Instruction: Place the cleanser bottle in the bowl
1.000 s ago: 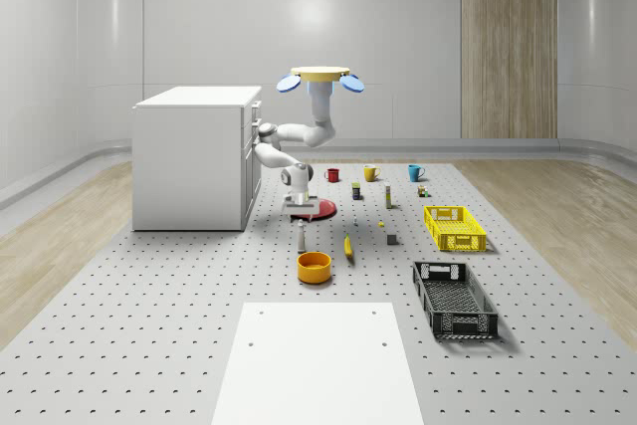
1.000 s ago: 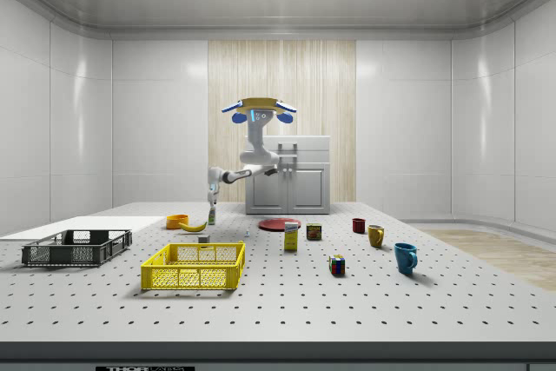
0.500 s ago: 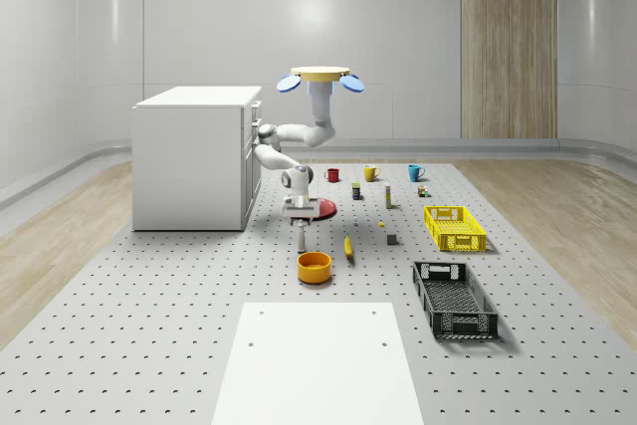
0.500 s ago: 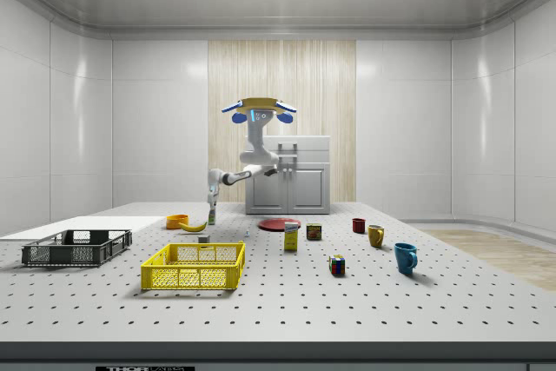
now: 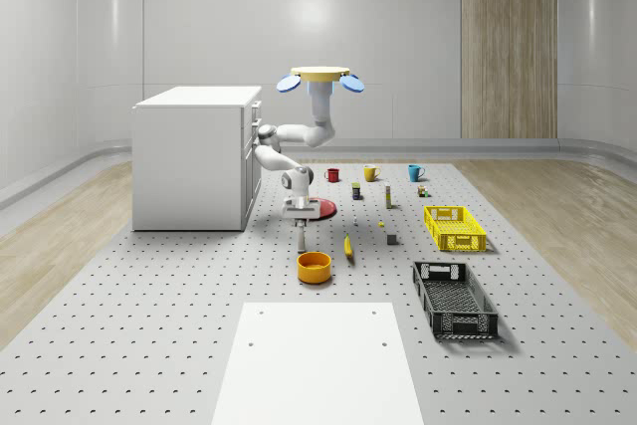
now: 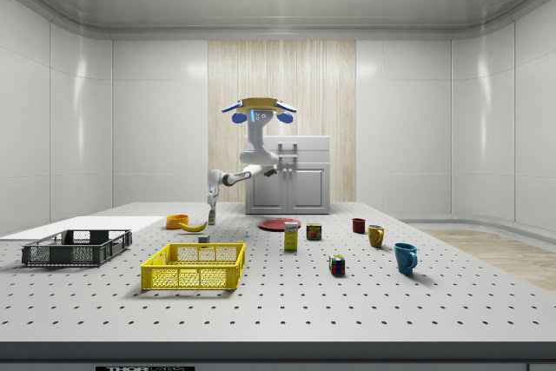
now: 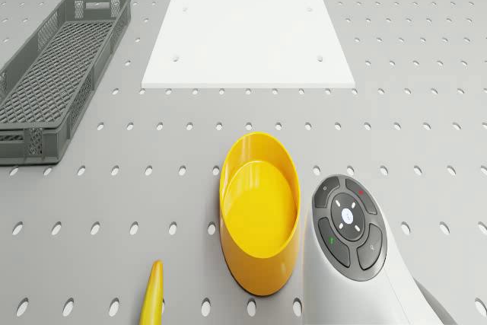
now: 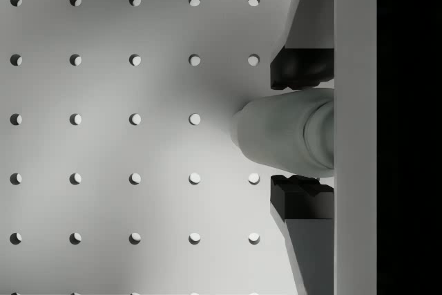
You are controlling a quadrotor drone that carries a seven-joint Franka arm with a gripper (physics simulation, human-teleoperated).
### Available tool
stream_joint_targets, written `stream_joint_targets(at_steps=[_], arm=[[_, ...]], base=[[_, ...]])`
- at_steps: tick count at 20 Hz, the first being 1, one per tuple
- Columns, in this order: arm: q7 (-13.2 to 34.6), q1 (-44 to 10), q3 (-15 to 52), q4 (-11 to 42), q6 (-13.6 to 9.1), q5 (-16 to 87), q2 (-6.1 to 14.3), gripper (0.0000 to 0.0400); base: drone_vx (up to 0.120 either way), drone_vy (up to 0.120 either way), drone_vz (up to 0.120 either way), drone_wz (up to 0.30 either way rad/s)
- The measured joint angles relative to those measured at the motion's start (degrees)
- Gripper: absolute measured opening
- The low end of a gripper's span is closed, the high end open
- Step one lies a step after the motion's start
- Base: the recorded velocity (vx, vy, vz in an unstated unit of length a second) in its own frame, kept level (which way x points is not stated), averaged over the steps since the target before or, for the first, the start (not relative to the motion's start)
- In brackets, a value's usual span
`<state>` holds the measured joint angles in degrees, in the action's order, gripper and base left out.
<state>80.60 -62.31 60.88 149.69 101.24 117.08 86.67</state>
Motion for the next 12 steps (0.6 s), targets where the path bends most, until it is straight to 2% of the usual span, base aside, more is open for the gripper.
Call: stream_joint_targets(at_steps=[6,12], arm=[[-0.4,0.1,0.0,0.0,-0.2,0.2,-0.1,0.0154],[-0.2,0.9,2.5,1.6,-1.6,-1.9,0.3,0.0153]], base=[[0.0,0.0,0.0,0.0],[0.0,0.0,0.0,0.0]])
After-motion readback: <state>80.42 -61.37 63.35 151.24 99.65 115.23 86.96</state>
